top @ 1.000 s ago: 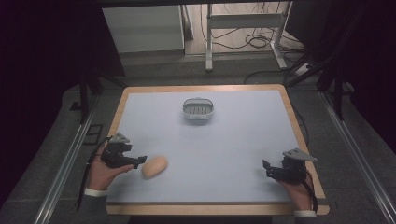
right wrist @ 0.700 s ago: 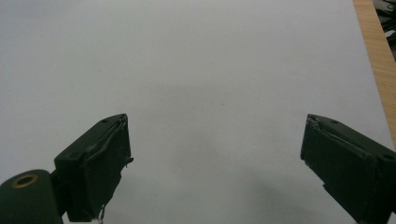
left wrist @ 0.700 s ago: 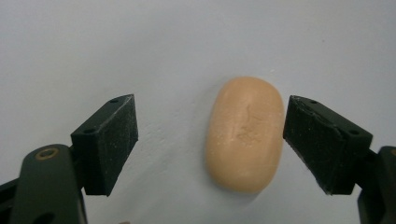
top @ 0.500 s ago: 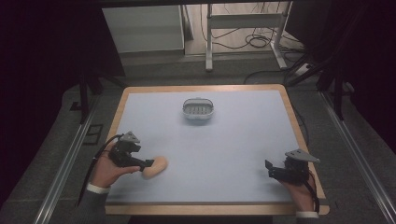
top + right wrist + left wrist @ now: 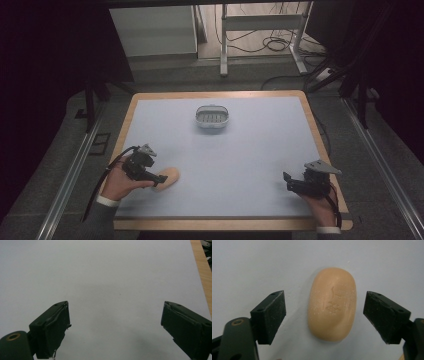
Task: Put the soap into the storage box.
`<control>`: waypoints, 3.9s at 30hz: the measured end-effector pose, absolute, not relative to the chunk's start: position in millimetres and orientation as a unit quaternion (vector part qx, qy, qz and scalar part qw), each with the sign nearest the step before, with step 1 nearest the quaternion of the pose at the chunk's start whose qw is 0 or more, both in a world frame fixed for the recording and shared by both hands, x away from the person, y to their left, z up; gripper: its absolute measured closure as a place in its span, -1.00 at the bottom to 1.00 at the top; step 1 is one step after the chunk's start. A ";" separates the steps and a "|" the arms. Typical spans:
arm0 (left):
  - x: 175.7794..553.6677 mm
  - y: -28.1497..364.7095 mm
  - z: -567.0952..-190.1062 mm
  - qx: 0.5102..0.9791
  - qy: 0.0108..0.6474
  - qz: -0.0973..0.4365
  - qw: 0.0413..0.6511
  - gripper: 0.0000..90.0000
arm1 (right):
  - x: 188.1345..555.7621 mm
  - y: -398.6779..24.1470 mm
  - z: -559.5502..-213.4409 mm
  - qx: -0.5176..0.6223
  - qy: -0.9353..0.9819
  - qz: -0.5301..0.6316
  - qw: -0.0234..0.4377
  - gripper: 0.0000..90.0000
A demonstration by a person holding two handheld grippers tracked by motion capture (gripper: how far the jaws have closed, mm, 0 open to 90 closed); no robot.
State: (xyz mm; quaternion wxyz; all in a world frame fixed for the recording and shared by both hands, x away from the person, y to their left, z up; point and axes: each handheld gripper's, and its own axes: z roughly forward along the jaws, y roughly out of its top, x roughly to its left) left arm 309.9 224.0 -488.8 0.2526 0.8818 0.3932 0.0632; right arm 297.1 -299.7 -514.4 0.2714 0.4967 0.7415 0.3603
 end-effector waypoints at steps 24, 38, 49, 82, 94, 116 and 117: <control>317.7 200.8 -515.4 0.906 0.374 0.031 0.198 -0.53 | 297.7 -300.1 -515.7 0.500 0.743 0.354 0.272 -0.81; 316.4 199.1 -517.2 0.906 0.374 0.049 0.193 -0.28 | 298.0 -300.5 -515.9 0.500 0.742 0.351 0.275 -0.81; 318.1 199.6 -505.3 0.906 0.367 0.053 0.205 -0.28 | 297.7 -302.6 -514.6 0.501 0.740 0.352 0.278 -0.81; 337.4 180.9 -486.7 0.913 0.342 0.037 0.219 -0.28 | 297.0 -301.6 -512.8 0.498 0.740 0.357 0.278 -0.81; 346.1 175.6 -481.4 0.913 0.340 0.040 0.223 -0.28 | 296.9 -302.4 -512.8 0.498 0.739 0.359 0.277 -0.81; 363.0 163.0 -466.8 0.913 0.333 0.048 0.229 -0.28 | 297.1 -303.1 -513.4 0.499 0.739 0.356 0.280 -0.81; 364.5 162.6 -466.1 0.911 0.338 0.051 0.230 -0.28 | 297.0 -303.4 -513.3 0.499 0.739 0.356 0.280 -0.81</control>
